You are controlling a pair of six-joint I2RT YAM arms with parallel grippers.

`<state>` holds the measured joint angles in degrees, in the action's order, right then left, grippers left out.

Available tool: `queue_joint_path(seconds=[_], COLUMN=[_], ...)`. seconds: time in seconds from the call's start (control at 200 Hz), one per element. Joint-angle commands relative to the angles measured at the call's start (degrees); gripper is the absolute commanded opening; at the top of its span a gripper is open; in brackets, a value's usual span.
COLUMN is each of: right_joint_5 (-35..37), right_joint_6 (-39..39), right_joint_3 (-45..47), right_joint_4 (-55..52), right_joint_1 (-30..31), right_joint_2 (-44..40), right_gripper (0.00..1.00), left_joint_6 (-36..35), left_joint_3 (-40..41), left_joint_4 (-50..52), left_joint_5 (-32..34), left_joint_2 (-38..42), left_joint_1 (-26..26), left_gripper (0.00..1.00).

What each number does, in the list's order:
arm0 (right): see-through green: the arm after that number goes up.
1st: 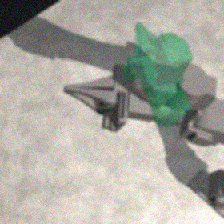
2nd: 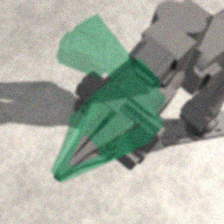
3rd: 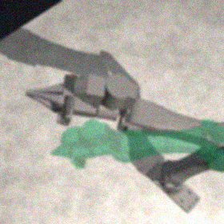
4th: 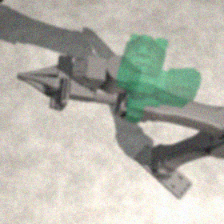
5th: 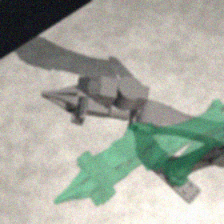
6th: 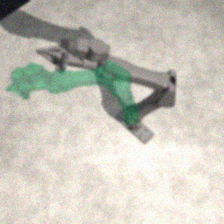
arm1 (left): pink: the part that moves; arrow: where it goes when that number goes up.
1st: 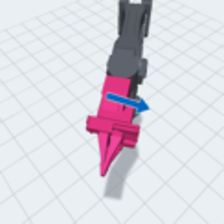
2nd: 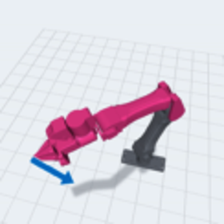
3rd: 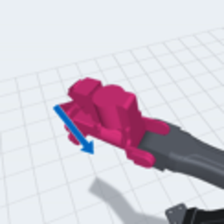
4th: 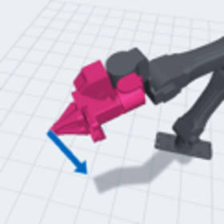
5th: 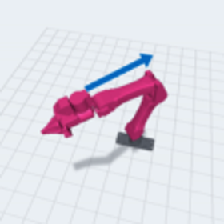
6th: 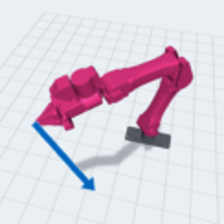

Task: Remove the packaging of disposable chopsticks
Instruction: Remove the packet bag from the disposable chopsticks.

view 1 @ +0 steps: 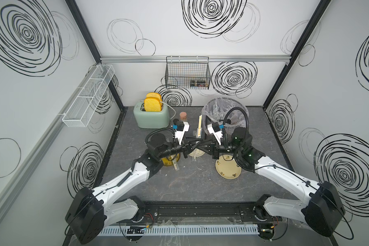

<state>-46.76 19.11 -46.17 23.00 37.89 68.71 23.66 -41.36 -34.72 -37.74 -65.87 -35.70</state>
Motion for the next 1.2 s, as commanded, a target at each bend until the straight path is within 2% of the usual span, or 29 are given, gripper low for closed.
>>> queue_joint_path(seconds=[0.0,0.135,0.38,0.615,0.796,1.081,1.131,1.196], right_joint_5=[5.3,4.3,3.5,2.9,2.2,3.2,4.0,4.9], right_joint_6=[-0.3,-1.8,-2.5,-3.1,-3.1,-3.3,-3.1,-3.0], right_joint_3=[-3.4,-2.1,0.9,1.1,0.9,0.6,0.4,0.4], right_joint_4=[8.2,6.9,5.1,3.7,3.7,3.6,3.6,4.4], right_joint_1=[0.0,1.0,1.8,2.2,2.5,2.5,2.5,2.5], right_joint_2=[-0.2,-0.2,-0.7,-0.2,0.4,-0.1,-0.2,-0.4], right_gripper=[0.00,0.00,0.00,0.00,0.00,0.00,0.00,0.00], left_joint_6=[0.5,2.2,2.4,1.9,-0.5,-0.4,-0.2,0.0], left_joint_3=[2.0,-0.4,-7.4,-12.6,-17.8,-17.8,-16.8,-15.5], left_joint_4=[3.6,3.9,5.5,8.5,11.9,10.7,10.5,9.7], left_joint_5=[-6.3,-6.0,-10.2,-11.9,-11.8,-12.1,-12.0,-12.0], left_joint_2=[0.9,3.0,4.2,1.7,-1.9,-4.1,-3.9,-3.5], left_joint_1=[-2.3,-0.5,4.0,7.5,7.8,7.9,7.9,7.9], left_gripper=[0.17,0.23,0.62,0.72,0.65,0.20,0.14,0.12])
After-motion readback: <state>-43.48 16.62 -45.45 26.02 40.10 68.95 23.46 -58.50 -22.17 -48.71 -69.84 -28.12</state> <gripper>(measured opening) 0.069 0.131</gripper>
